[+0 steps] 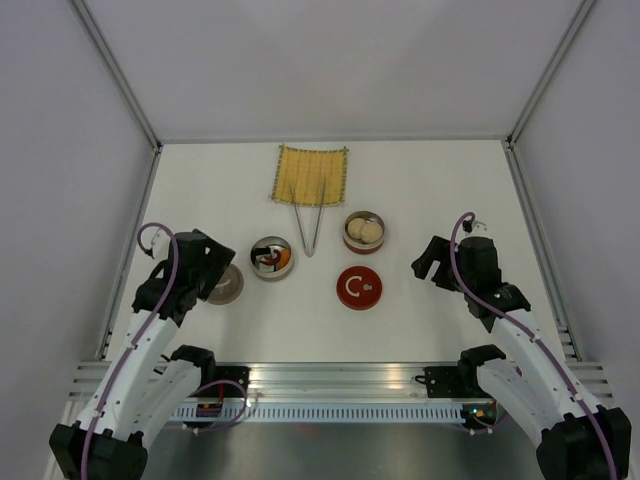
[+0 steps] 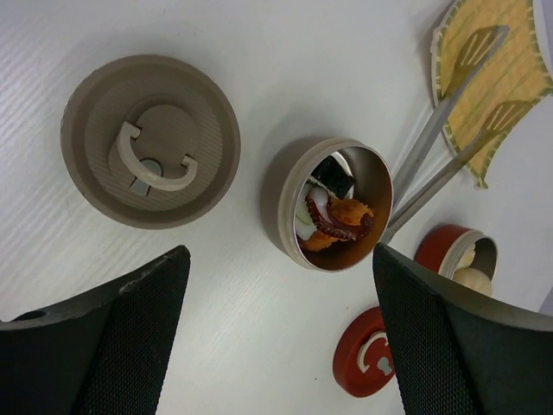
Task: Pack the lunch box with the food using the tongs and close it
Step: Pick up the box lid from the center of the board.
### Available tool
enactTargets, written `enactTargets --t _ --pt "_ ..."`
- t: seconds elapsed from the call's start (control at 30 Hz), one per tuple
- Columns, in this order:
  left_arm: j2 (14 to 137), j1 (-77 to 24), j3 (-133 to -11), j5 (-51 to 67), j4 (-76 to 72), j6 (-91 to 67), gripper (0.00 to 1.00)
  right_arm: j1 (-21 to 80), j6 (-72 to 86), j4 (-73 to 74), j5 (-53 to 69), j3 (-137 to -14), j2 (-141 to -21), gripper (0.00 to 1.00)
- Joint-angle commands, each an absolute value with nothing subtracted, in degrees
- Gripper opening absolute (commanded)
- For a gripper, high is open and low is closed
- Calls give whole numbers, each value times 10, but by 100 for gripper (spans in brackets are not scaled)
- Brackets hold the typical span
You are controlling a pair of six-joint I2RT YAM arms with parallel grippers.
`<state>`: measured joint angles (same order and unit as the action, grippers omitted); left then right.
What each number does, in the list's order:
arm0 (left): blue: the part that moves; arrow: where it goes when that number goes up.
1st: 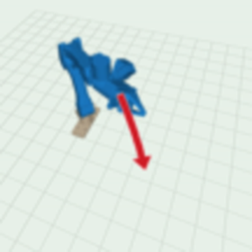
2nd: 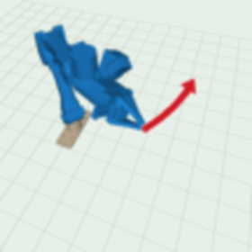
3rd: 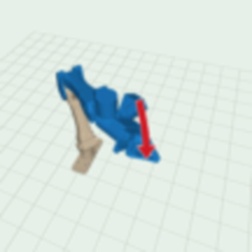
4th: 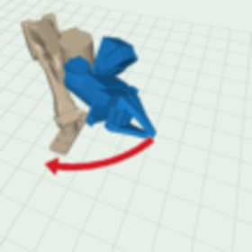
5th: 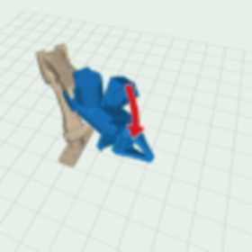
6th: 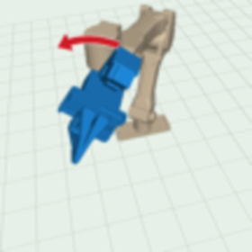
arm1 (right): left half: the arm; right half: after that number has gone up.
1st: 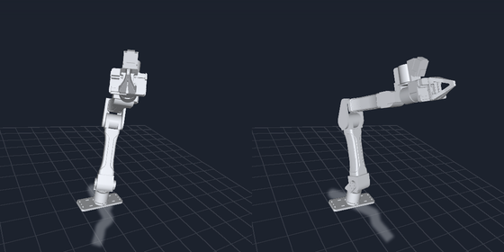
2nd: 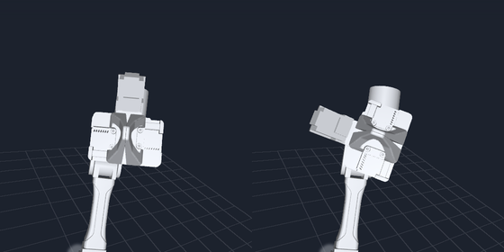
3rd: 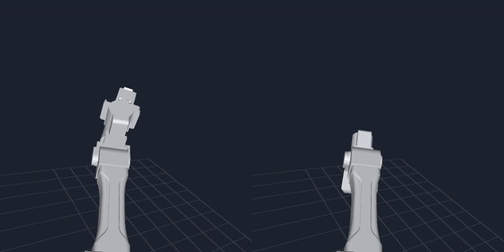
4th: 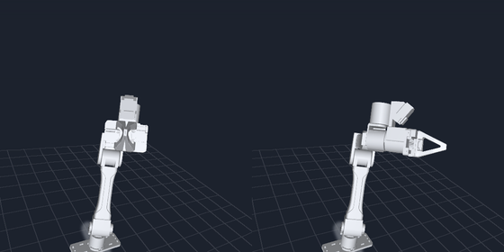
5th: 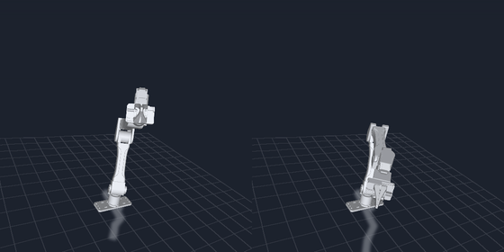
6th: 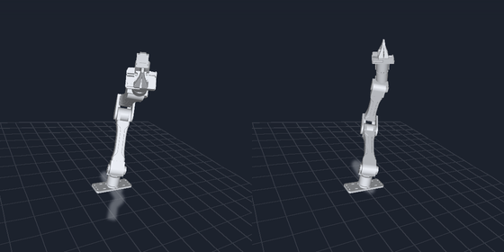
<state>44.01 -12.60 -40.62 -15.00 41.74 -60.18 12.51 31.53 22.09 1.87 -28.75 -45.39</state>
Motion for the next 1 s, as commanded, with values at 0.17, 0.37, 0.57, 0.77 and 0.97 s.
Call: enactTargets --t 0.17,0.37,0.57,0.77,0.97 --pt "514 -124 -374 -180 467 -825 89 123 330 207 22 -277 -428 93" --pt "561 -123 -395 -235 472 -865 88 124 328 214 13 -281 -426 93" --pt "601 -123 -389 -251 494 -920 84 125 329 209 11 -278 -432 93" --pt "621 -120 -391 -281 475 -941 79 124 319 213 7 -284 -437 93" --pt "668 -115 -419 -287 465 -940 77 124 323 207 6 -280 -440 93"
